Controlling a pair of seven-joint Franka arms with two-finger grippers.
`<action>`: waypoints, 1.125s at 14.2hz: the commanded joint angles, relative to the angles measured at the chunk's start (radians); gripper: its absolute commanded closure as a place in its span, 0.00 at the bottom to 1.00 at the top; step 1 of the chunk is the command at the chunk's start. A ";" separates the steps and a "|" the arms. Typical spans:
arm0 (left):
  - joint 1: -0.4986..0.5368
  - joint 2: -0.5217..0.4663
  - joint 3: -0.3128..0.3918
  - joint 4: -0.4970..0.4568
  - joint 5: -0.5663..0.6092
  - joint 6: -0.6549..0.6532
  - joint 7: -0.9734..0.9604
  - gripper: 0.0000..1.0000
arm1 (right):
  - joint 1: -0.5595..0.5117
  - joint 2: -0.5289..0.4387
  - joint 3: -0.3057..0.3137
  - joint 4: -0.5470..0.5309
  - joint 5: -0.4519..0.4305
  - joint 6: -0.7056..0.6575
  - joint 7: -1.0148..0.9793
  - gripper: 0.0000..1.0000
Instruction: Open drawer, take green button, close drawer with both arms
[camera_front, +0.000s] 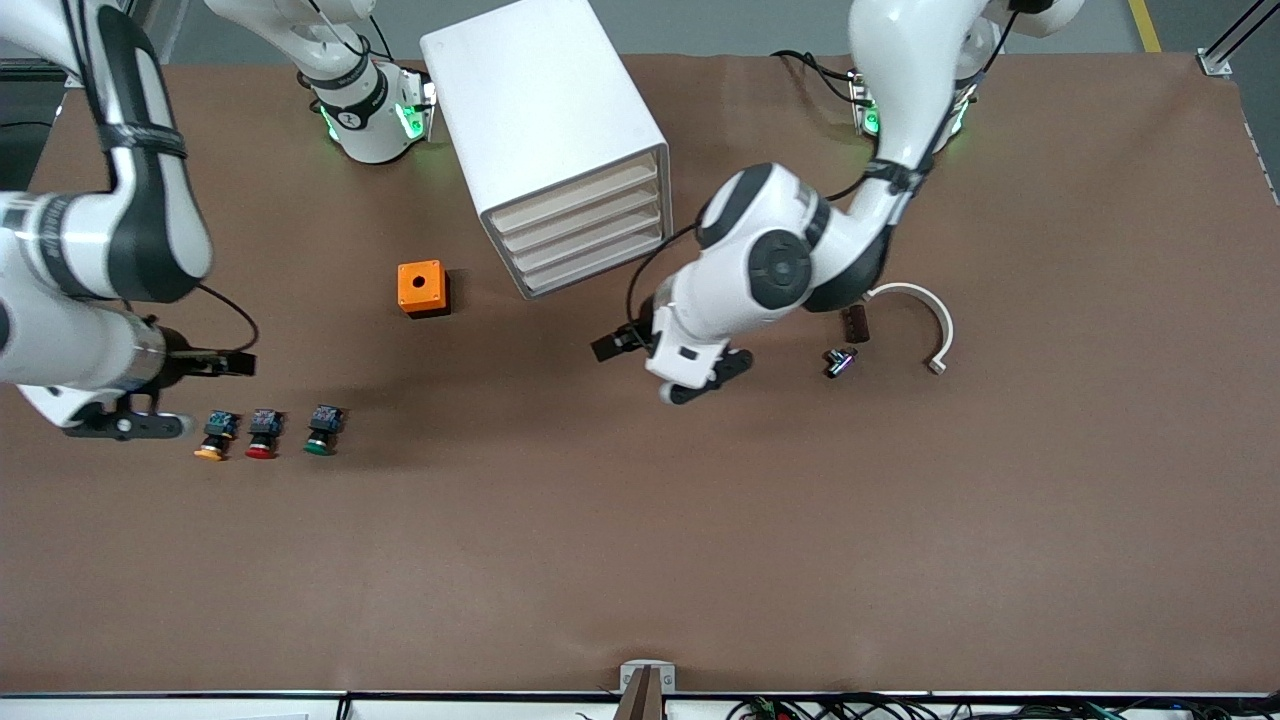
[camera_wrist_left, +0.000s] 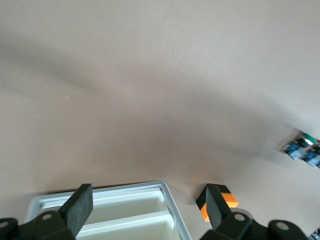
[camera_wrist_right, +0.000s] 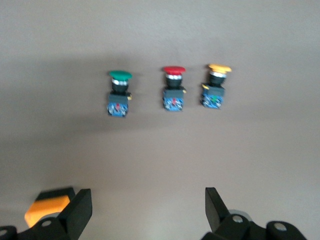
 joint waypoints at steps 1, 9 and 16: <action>0.092 -0.096 -0.004 -0.042 0.044 -0.131 0.094 0.00 | -0.030 -0.050 0.013 0.095 0.023 -0.148 -0.038 0.00; 0.299 -0.324 -0.008 -0.181 0.363 -0.372 0.440 0.00 | -0.030 -0.121 0.013 0.201 0.042 -0.244 -0.029 0.00; 0.497 -0.547 -0.011 -0.408 0.426 -0.279 0.803 0.00 | -0.036 -0.116 0.008 0.324 0.043 -0.296 -0.034 0.00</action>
